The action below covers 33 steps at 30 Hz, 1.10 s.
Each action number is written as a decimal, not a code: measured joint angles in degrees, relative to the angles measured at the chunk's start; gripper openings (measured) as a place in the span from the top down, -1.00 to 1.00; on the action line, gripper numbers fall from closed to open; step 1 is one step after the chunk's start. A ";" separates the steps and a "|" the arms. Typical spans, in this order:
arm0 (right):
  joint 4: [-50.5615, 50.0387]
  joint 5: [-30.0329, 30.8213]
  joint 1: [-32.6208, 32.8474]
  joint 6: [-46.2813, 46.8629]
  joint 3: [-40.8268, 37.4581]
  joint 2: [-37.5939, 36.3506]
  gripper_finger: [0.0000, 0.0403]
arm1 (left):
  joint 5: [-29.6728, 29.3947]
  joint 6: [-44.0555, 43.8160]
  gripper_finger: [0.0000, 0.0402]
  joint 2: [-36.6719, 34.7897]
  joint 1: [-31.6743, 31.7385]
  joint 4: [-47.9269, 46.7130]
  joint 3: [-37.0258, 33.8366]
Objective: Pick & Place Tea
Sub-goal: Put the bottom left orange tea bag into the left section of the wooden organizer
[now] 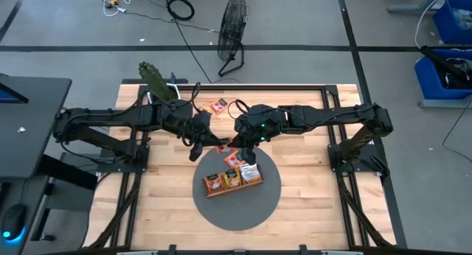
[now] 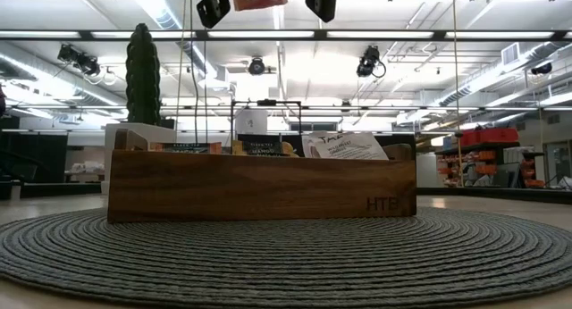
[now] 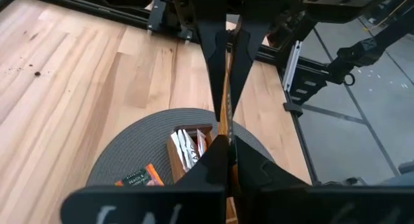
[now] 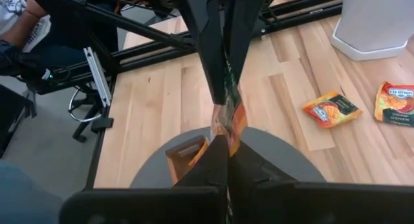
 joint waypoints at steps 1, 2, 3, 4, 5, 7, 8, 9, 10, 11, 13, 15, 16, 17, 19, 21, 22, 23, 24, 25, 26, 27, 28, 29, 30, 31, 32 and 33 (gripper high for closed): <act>0.00 0.00 0.02 -0.02 0.00 0.00 1.00 | 0.00 -0.04 0.98 0.00 -0.02 0.02 0.00; 0.00 0.00 0.00 -0.10 0.00 0.00 1.00 | -0.02 -0.07 0.98 -0.02 -0.02 0.08 0.00; 0.00 0.02 -0.07 -0.23 0.00 0.00 1.00 | -0.09 -0.09 0.98 -0.02 -0.02 0.07 0.00; -0.02 0.04 -0.09 -0.33 0.00 0.00 1.00 | -0.19 -0.10 0.98 -0.03 -0.05 0.04 0.00; 0.00 0.09 -0.09 -0.40 0.00 0.00 1.00 | -0.21 -0.13 0.98 -0.12 -0.04 0.00 0.00; 0.22 0.18 -0.09 -0.42 0.00 0.00 0.99 | -0.22 -0.49 0.99 -0.33 -0.04 0.00 0.00; 0.24 0.44 -0.09 -0.43 0.00 0.00 0.97 | -0.22 -1.05 0.99 -0.35 -0.04 0.00 0.00; 0.15 0.81 -0.09 -0.43 0.00 0.00 0.95 | -0.31 -1.54 0.99 -0.35 -0.04 -0.05 0.00; -0.02 1.04 -0.07 -0.41 0.00 0.00 0.92 | -0.47 -2.25 0.99 -0.42 -0.04 -0.35 0.00; -0.47 1.13 -0.09 -0.43 0.01 0.00 0.88 | -0.66 -3.02 0.99 -0.67 -0.06 -0.99 0.00; -3.02 1.81 -0.29 -0.69 0.02 -0.14 0.79 | -1.85 -3.75 0.99 -1.23 -0.54 -3.14 0.01; -5.61 3.29 -0.57 -0.47 0.02 -0.26 0.68 | -4.72 -4.42 0.99 -1.55 -1.63 -5.51 0.02; -6.76 4.04 -0.84 -0.08 0.02 -0.30 0.62 | -6.13 -4.66 0.99 -1.60 -2.35 -6.71 0.02; -8.04 4.42 -1.16 0.05 0.02 -0.35 0.55 | -7.33 -5.14 0.99 -1.60 -3.15 -7.16 0.02; -10.15 4.07 -1.69 -0.17 0.02 -0.35 0.42 | -9.17 -6.17 0.99 -1.62 -5.05 -8.38 0.02; -9.99 3.32 -2.14 -1.28 0.02 -0.35 0.30 | -11.89 -6.69 0.99 -1.60 -7.82 -8.22 0.02; -9.69 3.43 -2.15 -1.50 0.02 -0.37 0.25 | -13.52 -7.26 0.99 -1.62 -9.31 -7.73 0.02; -9.43 3.43 -2.15 -2.01 0.02 -0.37 0.21 | -15.54 -7.44 0.99 -1.62 -10.78 -7.07 0.02; -8.99 3.39 -2.09 -2.70 0.02 -0.37 0.18 | -17.37 -7.86 0.99 -1.62 -12.24 -6.71 0.02; -8.56 3.45 -2.06 -3.13 0.02 -0.37 0.16 | -19.39 -8.85 0.99 -1.62 -13.70 -6.54 -0.04; -8.24 3.50 -2.06 -3.73 0.02 -0.38 0.15 | -20.90 -9.62 0.99 -1.72 -14.99 -6.14 -0.41; -8.04 3.49 -2.04 -4.36 0.02 -0.40 0.15 | -22.21 -10.71 0.99 -2.06 -16.26 -6.04 -1.07; -7.95 3.50 -2.04 -4.91 0.02 -0.51 0.14 | -23.23 -11.99 1.00 -2.35 -17.62 -5.48 -2.17; -7.87 3.52 -2.08 -5.44 0.02 -0.63 0.14 | -23.57 -13.18 1.00 -2.40 -18.75 -3.40 -3.46; -7.44 3.56 -2.10 -5.82 0.02 -0.79 0.15 | -23.90 -14.35 1.00 -2.33 -19.78 -0.50 -4.97; -7.08 3.56 -2.16 -6.19 0.02 -0.96 0.16 | -24.52 -15.91 1.00 -2.32 -21.02 1.83 -6.67; -7.15 3.57 -2.34 -6.46 0.02 -1.18 0.16 | -25.00 -17.26 1.00 -2.41 -22.13 3.98 -8.48; -7.29 3.56 -2.43 -6.74 0.02 -1.28 0.17 | -25.64 -18.31 1.00 -2.49 -23.09 6.36 -10.13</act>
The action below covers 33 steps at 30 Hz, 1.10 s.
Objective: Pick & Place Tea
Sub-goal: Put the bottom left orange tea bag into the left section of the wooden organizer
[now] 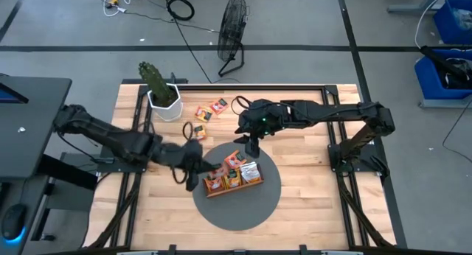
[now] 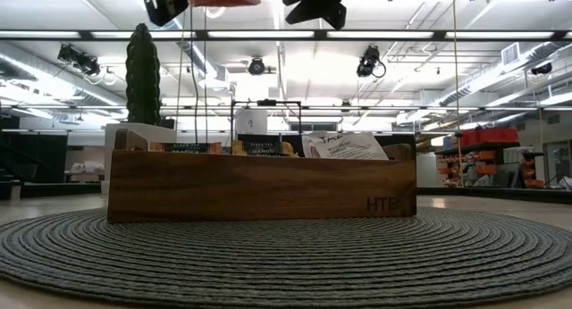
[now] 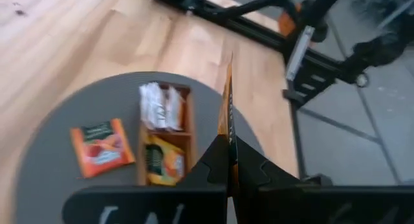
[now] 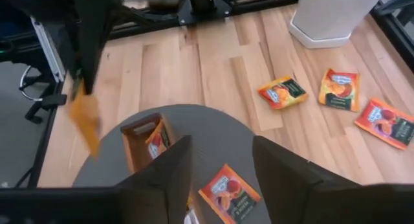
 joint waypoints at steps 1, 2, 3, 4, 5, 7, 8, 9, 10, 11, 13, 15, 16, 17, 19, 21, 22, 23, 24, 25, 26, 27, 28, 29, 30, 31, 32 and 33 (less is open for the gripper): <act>-0.01 0.00 -0.12 -0.20 0.00 -0.01 0.18 | -1.12 -1.34 1.00 -0.05 -0.89 2.35 -1.58; -0.28 0.00 -0.23 -0.37 0.00 -0.09 0.19 | -2.26 -2.49 1.00 -0.09 -1.56 3.89 -2.98; -0.86 0.00 -0.33 -0.61 0.00 -0.21 0.19 | -3.28 -3.49 1.00 -0.18 -2.13 4.06 -4.16; -1.09 0.02 -0.38 -0.95 0.00 -0.33 0.20 | -4.57 -4.38 1.00 -0.31 -2.57 3.69 -5.15; -1.03 0.00 -0.50 -1.13 0.00 -0.41 0.20 | -5.70 -4.57 1.00 -0.58 -3.01 3.67 -6.02; -1.51 0.00 -0.86 -1.47 0.02 -0.47 0.21 | -7.14 -2.25 1.00 -1.14 -3.39 2.37 -7.21; -2.08 0.00 -1.07 -1.89 0.02 -0.51 0.21 | -7.03 -1.27 1.00 -1.13 -2.75 0.18 -7.31; -2.41 0.00 -1.28 -2.12 0.02 -0.53 0.21 | -6.03 -1.16 1.00 -1.06 -1.81 -2.43 -7.40; -2.42 -0.02 -1.57 -2.48 0.02 -0.61 0.21 | -4.42 -1.13 1.00 -0.97 -0.93 -4.12 -7.57; -2.42 -0.01 -1.86 -2.77 0.02 -0.65 0.21 | -3.11 -1.14 1.00 -0.92 -0.38 -4.32 -7.64; -2.68 0.01 -2.38 -3.38 0.02 -0.65 0.21 | -2.85 -1.08 1.00 -0.90 -0.59 -1.72 -7.81; -2.79 0.02 -2.90 -3.79 0.02 -0.65 0.21 | -3.85 -1.20 1.00 -0.90 -1.56 -0.91 -8.60; -2.85 0.04 -3.17 -3.79 0.02 -0.65 0.21 | -4.35 -1.63 1.00 -0.87 -1.97 -0.08 -9.39; -2.87 -0.01 -3.39 -3.80 0.02 -0.65 0.21 | -5.36 -2.52 1.00 -0.86 -2.34 1.73 -10.41; -2.91 -0.22 -3.77 -3.74 0.02 -0.65 0.21 | -8.04 -3.97 1.00 -0.86 -3.17 6.99 -12.95; -2.95 -0.24 -4.05 -3.56 0.02 -0.67 0.21 | -10.12 -5.21 1.00 -0.85 -3.62 10.87 -15.55; -3.04 -0.24 -4.11 -3.48 0.02 -0.67 0.21 | -10.40 -5.49 1.00 -0.83 -3.72 12.37 -16.46; -3.25 -0.26 -4.13 -3.35 0.02 -0.67 0.21 | -10.45 -5.60 1.00 -0.83 -3.76 13.39 -17.10; -3.45 -0.26 -4.15 -3.29 0.02 -0.67 0.21 | -10.45 -5.82 1.00 -0.86 -3.77 13.75 -17.58; -3.64 -0.27 -4.15 -3.30 0.02 -0.67 0.21 | -10.59 -6.16 1.00 -0.86 -3.75 13.64 -18.16; -3.96 -0.32 -4.15 -3.34 0.02 -0.67 0.21 | -10.68 -6.97 1.00 -0.84 -3.77 13.33 -18.82; -4.37 -0.46 -4.15 -3.49 0.02 -0.67 0.21 | -10.84 -7.53 1.00 -0.81 -3.93 13.24 -19.42; -4.75 -0.46 -4.15 -3.51 0.02 -0.67 0.21 | -10.89 -8.19 1.00 -0.51 -4.13 13.06 -19.65; -4.96 -0.48 -4.15 -3.51 0.02 -0.67 0.21 | -10.75 -8.38 1.00 0.07 -4.33 13.42 -19.68; -5.19 -0.46 -4.15 -3.51 0.02 -0.67 0.21 | -10.15 -8.46 1.00 0.72 -4.42 13.72 -19.66; -5.27 -0.46 -4.14 -3.51 0.02 -0.67 0.21 | -9.03 -8.44 0.99 1.57 -4.51 14.07 -19.68; -5.25 -0.46 -4.16 -3.52 0.02 -0.67 0.21 | -7.96 -8.45 0.99 2.77 -4.50 15.38 -19.68; -5.25 -0.42 -4.25 -3.52 0.02 -0.67 0.21 | -7.50 -8.50 0.99 4.18 -4.47 17.26 -19.68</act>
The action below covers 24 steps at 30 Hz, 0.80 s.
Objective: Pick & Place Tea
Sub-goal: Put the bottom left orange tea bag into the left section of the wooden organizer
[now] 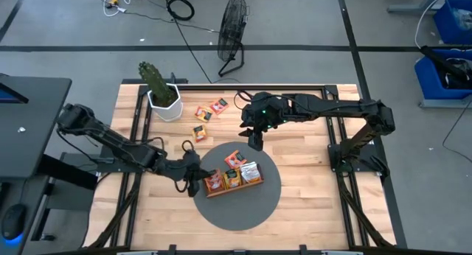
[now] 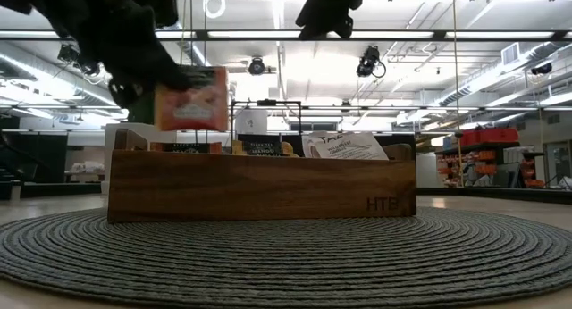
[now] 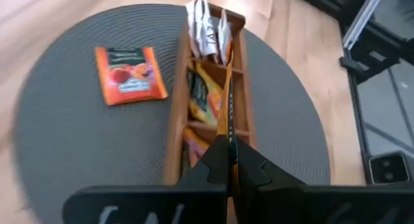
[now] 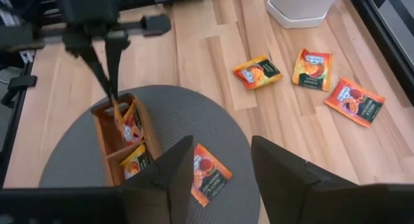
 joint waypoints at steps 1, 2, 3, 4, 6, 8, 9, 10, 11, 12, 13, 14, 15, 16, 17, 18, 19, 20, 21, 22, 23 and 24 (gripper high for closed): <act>-0.02 0.17 -0.11 0.01 0.00 0.00 0.21 | 0.10 -0.03 0.99 1.32 0.00 1.50 0.00; -0.02 0.31 -0.22 0.01 0.00 0.00 0.21 | 0.07 -0.19 0.99 2.34 -0.25 2.42 0.00; -0.05 0.36 -0.39 0.01 0.00 0.00 0.21 | -0.12 -0.63 0.99 3.32 -0.43 3.38 0.00; -0.11 0.38 -0.57 0.10 0.00 0.00 0.21 | -0.10 -1.43 0.99 4.35 -0.59 4.09 0.04; -0.19 0.39 -0.87 0.54 0.00 0.00 0.21 | 0.82 -2.65 0.99 6.22 -0.85 3.19 0.06; -0.19 0.40 -1.11 0.69 0.00 0.00 0.21 | 1.37 -4.25 0.99 7.97 -1.49 2.75 0.02; -0.20 0.41 -1.22 0.69 0.00 0.00 0.21 | 1.60 -4.49 0.99 8.59 -1.90 2.71 0.02; -0.20 0.42 -1.32 0.69 0.00 0.00 0.21 | 1.61 -4.58 0.99 9.17 -2.30 2.96 0.02; -0.20 0.42 -1.41 0.69 0.00 0.00 0.21 | 1.62 -4.73 0.99 9.69 -2.56 3.21 0.02; -0.20 0.42 -1.47 0.70 0.00 0.00 0.21 | 1.57 -4.84 0.99 10.02 -2.61 3.11 0.02; -0.20 0.42 -1.54 0.71 0.00 0.00 0.21 | 1.61 -5.01 0.99 10.20 -2.65 2.92 0.02; -0.20 0.42 -1.56 0.71 0.00 0.00 0.21 | 1.61 -5.04 0.99 10.31 -2.63 2.95 0.02; -0.20 0.42 -1.56 0.71 0.00 0.00 0.21 | 1.60 -5.08 0.99 10.33 -2.56 2.94 0.02; -0.20 0.42 -1.56 0.71 0.00 0.00 0.21 | 1.58 -5.33 0.99 10.33 -2.47 2.93 0.02; -0.20 0.42 -1.58 0.58 0.00 0.00 0.21 | 1.57 -5.64 0.99 10.33 -2.40 2.93 0.02; -0.20 0.42 -1.58 0.32 0.00 0.00 0.21 | 1.58 -5.77 0.99 10.33 -2.32 2.87 0.02; -0.20 0.42 -1.58 0.11 0.00 0.00 0.21 | 1.56 -5.75 0.99 10.33 -2.31 2.81 0.02; -0.19 0.42 -1.58 0.03 0.00 0.00 0.21 | 1.54 -5.69 0.99 10.33 -2.30 2.80 0.02; -0.17 0.42 -1.59 0.03 0.00 0.00 0.21 | 1.59 -5.72 0.98 10.33 -2.30 2.80 0.02; -0.20 0.42 -1.68 0.01 0.00 0.00 0.21 | 1.68 -5.72 0.97 10.33 -2.30 2.76 0.02; -0.19 0.42 -1.69 0.01 0.00 0.00 0.21 | 2.03 -5.69 0.95 10.33 -2.30 2.65 0.02; -0.19 0.42 -1.69 0.01 0.00 0.00 0.21 | 2.44 -5.57 0.91 10.33 -2.30 2.50 0.02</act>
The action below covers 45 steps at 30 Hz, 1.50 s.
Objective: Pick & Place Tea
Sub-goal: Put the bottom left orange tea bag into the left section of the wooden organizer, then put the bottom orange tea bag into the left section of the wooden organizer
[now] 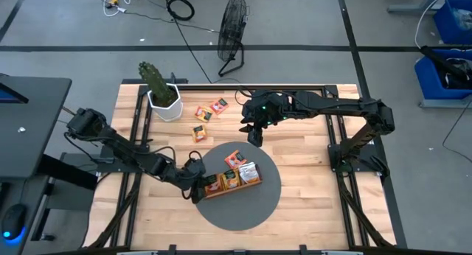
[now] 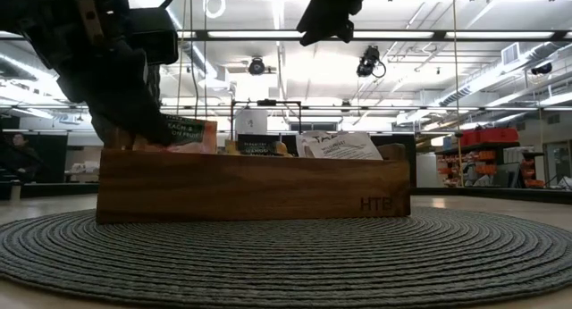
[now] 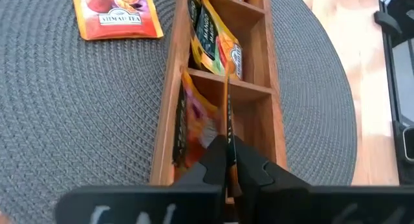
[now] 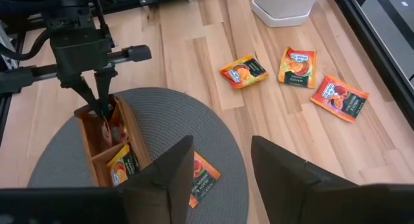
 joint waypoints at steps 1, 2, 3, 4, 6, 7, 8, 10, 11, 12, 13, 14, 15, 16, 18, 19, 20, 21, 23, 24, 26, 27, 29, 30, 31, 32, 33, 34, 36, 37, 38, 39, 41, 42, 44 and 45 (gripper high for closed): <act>0.01 0.00 -0.03 0.00 0.00 0.00 0.21 | 0.29 0.04 0.86 0.00 0.00 -0.03 0.00; -0.01 0.00 -0.04 0.00 0.00 0.00 0.21 | 0.85 0.08 0.81 0.00 0.00 0.01 0.00; 0.01 0.00 -0.04 0.00 0.00 0.00 0.21 | 1.12 0.02 0.75 0.00 0.00 0.05 0.04; 0.01 0.00 -0.04 0.00 0.00 0.00 0.21 | 1.17 -0.30 0.69 0.00 0.00 0.07 0.08; 0.01 0.00 -0.04 0.00 0.00 0.00 0.21 | 1.22 -0.42 0.56 -0.03 0.00 0.40 0.09; 0.02 0.01 -0.04 -0.01 0.00 0.00 0.21 | 1.33 -0.41 0.51 -0.18 0.00 0.53 0.09; 0.01 0.00 -0.04 -0.01 0.00 0.00 0.21 | 1.52 -0.41 0.45 -0.47 0.00 0.40 0.08; 0.02 0.00 -0.04 -0.02 0.00 0.00 0.21 | 1.89 -0.71 0.37 -1.26 0.02 0.23 0.07; 0.01 0.00 -0.04 -0.03 0.00 0.00 0.21 | 1.93 -0.75 0.33 -1.60 0.15 0.25 0.07; 0.01 0.00 -0.04 -0.03 0.00 0.00 0.21 | 1.97 -1.12 0.30 -1.94 0.21 0.24 0.07; 0.01 0.00 -0.04 -0.04 0.00 0.00 0.21 | 1.96 -1.72 0.28 -2.36 0.24 0.11 0.05; 0.01 0.00 -0.04 -0.04 0.00 0.00 0.21 | 1.94 -2.00 0.26 -2.86 0.24 0.04 0.04; 0.01 0.00 -0.04 -0.06 0.00 0.00 0.21 | 1.89 -2.20 0.25 -3.38 0.24 0.11 0.04; 0.03 0.02 -0.04 -0.11 0.00 0.00 0.21 | 1.74 -2.23 0.24 -4.02 0.24 0.09 0.04; 0.03 0.02 -0.05 -0.25 0.00 0.00 0.21 | 1.69 -2.27 0.24 -5.46 0.26 -0.10 0.04; 0.03 0.00 -0.07 -0.26 0.00 0.00 0.21 | 1.70 -2.29 0.24 -6.20 0.46 -0.08 0.04; 0.03 0.02 -0.12 -0.24 0.00 0.00 0.21 | 1.70 -2.43 0.24 -7.00 0.68 -0.30 0.04; 0.03 0.00 -0.25 -0.24 0.00 0.00 0.21 | 1.65 -2.67 0.24 -8.02 1.02 -0.63 0.04; 0.03 0.02 -0.37 -0.13 0.00 0.00 0.21 | 1.52 -2.81 0.24 -10.35 2.11 -0.56 0.02; 0.03 0.00 -0.50 0.00 0.00 0.00 0.21 | 1.52 -2.79 0.24 -11.53 2.81 -0.54 0.02; 0.04 0.00 -0.77 0.02 0.00 0.00 0.21 | 1.50 -2.07 0.24 -14.28 4.40 -1.06 0.02; 0.03 0.01 -0.90 0.11 0.00 0.00 0.21 | 1.50 -1.74 0.24 -15.58 5.30 -1.21 0.02; 0.11 -0.20 -1.32 0.24 0.00 0.00 0.21 | 1.51 -1.44 0.24 -18.49 7.43 -2.80 0.02; 0.15 -0.23 -1.52 0.50 0.00 0.00 0.21 | 1.48 -1.44 0.24 -19.85 8.52 -3.87 0.02; 0.18 -0.22 -1.71 0.98 0.00 0.10 0.21 | 1.48 -1.43 0.24 -21.13 9.59 -4.87 0.02; 0.27 -0.27 -2.07 1.43 0.00 0.29 0.21 | 1.46 -1.36 0.24 -22.52 10.77 -6.25 0.02; 0.27 -0.36 -2.41 1.98 0.00 0.45 0.21 | 1.43 -1.26 0.24 -23.74 11.86 -7.82 0.02; 0.29 -0.46 -2.72 2.44 -0.06 0.58 0.21 | 1.41 -1.06 0.24 -24.78 12.94 -9.48 0.02; 2.43 -0.61 -3.16 4.13 -0.76 0.93 0.21 | 1.42 0.01 0.24 -26.74 15.17 -13.80 0.02; 3.34 -0.60 -3.39 5.49 -1.28 1.04 0.21 | 1.24 0.58 0.24 -27.50 16.23 -16.20 0.02; 3.96 -0.60 -3.51 6.72 -1.84 1.14 0.21 | 1.15 0.70 0.24 -28.09 17.19 -18.10 0.02; 4.77 -0.57 -3.52 7.65 -2.15 1.45 0.21 | 1.13 0.83 0.24 -28.71 18.29 -20.08 0.02; 6.85 -0.54 -3.48 8.28 -2.72 1.77 0.21 | 1.13 0.89 0.24 -29.77 19.97 -23.51 0.02; 7.17 -0.38 -3.45 8.66 -3.05 1.77 0.21 | 1.13 1.09 0.24 -30.10 20.63 -24.49 0.02; 9.32 -0.08 -3.43 9.25 -3.63 1.77 0.21 | 1.20 2.09 0.24 -31.01 21.53 -26.45 0.01; 10.20 -0.02 -3.43 9.25 -3.95 1.77 0.21 | 1.22 2.58 0.24 -31.41 21.86 -26.69 -0.02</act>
